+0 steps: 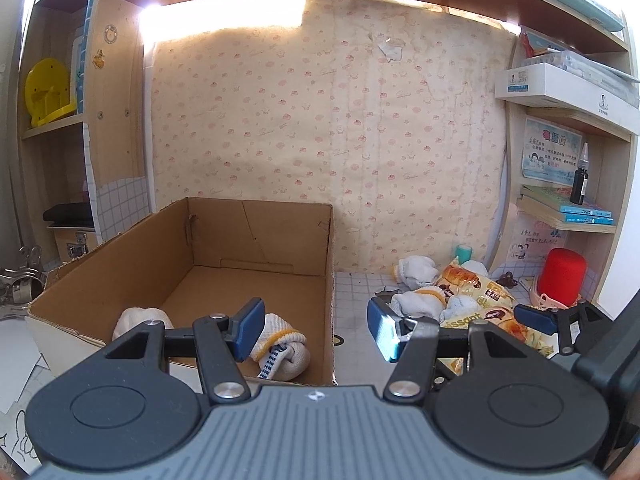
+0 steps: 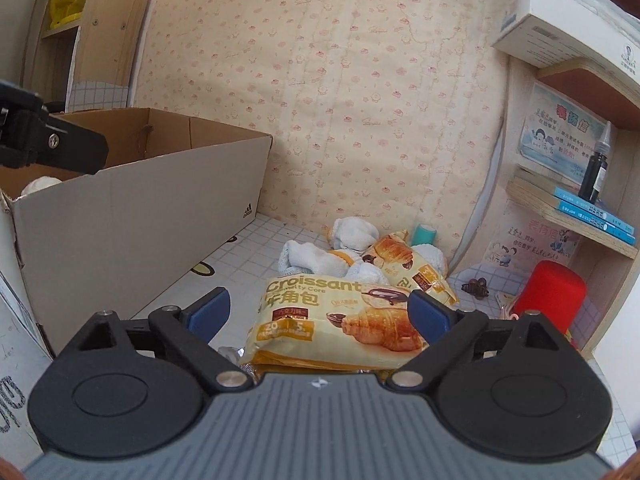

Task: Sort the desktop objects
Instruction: 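Move the left tool to a croissant bag and close on it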

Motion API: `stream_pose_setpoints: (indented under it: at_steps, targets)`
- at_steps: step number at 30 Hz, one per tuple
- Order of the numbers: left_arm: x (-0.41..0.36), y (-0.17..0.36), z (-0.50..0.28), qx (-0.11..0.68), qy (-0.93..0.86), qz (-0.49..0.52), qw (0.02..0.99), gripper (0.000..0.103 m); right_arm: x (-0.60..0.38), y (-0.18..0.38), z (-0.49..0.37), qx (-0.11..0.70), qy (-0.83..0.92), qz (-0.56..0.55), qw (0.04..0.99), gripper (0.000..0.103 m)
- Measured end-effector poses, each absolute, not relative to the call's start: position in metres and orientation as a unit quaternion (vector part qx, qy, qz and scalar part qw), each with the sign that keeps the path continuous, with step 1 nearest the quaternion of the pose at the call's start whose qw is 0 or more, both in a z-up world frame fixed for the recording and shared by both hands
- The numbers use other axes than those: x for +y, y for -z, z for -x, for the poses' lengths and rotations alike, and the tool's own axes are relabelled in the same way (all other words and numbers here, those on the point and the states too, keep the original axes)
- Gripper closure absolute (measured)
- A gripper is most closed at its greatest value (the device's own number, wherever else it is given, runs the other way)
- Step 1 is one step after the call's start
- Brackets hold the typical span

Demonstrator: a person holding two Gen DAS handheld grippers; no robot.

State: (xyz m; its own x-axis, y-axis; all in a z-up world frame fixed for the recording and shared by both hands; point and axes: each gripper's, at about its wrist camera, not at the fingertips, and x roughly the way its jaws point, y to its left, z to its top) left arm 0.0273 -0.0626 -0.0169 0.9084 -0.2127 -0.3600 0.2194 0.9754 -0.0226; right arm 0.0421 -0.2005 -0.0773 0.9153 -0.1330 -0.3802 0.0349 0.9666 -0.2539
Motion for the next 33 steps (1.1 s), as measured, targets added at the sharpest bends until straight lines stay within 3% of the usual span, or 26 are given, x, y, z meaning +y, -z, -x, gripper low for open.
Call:
stream_pose_setpoints:
  at_steps: [7, 15, 18, 25, 33]
  targets:
    - [-0.065, 0.019, -0.029, 0.189, 0.117, -0.014, 0.975, 0.043, -0.180, 0.094, -0.053, 0.205, 0.090, 0.245, 0.943, 0.009]
    - [-0.088, 0.023, -0.026, 0.193, 0.165, -0.036, 0.967, 0.040, -0.223, 0.085, -0.009, 0.208, 0.101, 0.212, 0.950, 0.005]
    - [-0.110, 0.025, -0.024, 0.184, 0.173, -0.059, 0.966, 0.029, -0.239, 0.083, 0.007, 0.205, 0.108, 0.198, 0.952, 0.005]
    - [-0.154, 0.020, -0.007, 0.141, 0.199, -0.096, 0.965, 0.029, -0.270, 0.075, 0.042, 0.182, 0.077, 0.132, 0.971, 0.005]
    - [-0.210, 0.048, -0.018, 0.164, 0.224, -0.116, 0.954, 0.029, -0.308, 0.074, 0.057, 0.171, 0.116, 0.097, 0.974, 0.005]
